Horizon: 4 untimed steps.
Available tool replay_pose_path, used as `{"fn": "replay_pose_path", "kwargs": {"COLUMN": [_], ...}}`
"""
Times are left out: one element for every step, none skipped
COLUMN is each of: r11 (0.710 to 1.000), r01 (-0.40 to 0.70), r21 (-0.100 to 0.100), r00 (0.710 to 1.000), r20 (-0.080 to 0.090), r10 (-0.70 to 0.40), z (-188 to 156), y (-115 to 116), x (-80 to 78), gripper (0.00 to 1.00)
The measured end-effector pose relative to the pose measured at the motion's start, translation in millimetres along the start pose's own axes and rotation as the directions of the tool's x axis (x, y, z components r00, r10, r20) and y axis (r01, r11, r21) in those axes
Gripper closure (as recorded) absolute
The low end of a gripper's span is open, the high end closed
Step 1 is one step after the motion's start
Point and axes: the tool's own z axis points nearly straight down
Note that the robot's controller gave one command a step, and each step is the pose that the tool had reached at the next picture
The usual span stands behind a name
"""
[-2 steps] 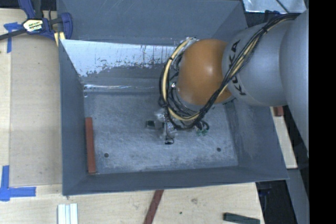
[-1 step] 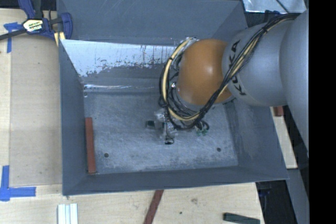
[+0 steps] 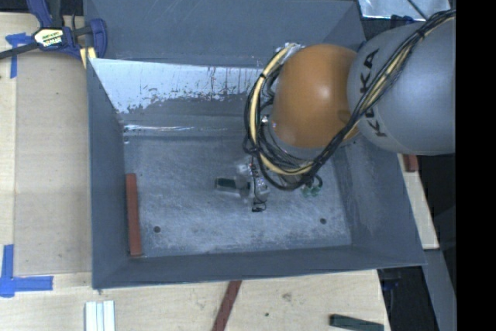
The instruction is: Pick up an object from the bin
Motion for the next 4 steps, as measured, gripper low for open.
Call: {"fn": "replay_pose_path", "kwargs": {"r11": [1.000, 0.999, 0.999, 0.999], "r01": [-0.025, -0.042, -0.034, -0.034], "r21": [0.001, 0.000, 0.000, 0.000], "r00": [1.000, 0.999, 0.999, 0.999], "r20": [0.009, 0.008, 0.010, 0.010], "r10": [0.025, 0.042, 0.034, 0.034], "z": [-47, -36, 62, 62], "y": [-4, -6, 2, 2], "x": [1.9, 2.5, -9.8, -9.8], "gripper": [0.00, 0.00, 1.00, 1.00]}}
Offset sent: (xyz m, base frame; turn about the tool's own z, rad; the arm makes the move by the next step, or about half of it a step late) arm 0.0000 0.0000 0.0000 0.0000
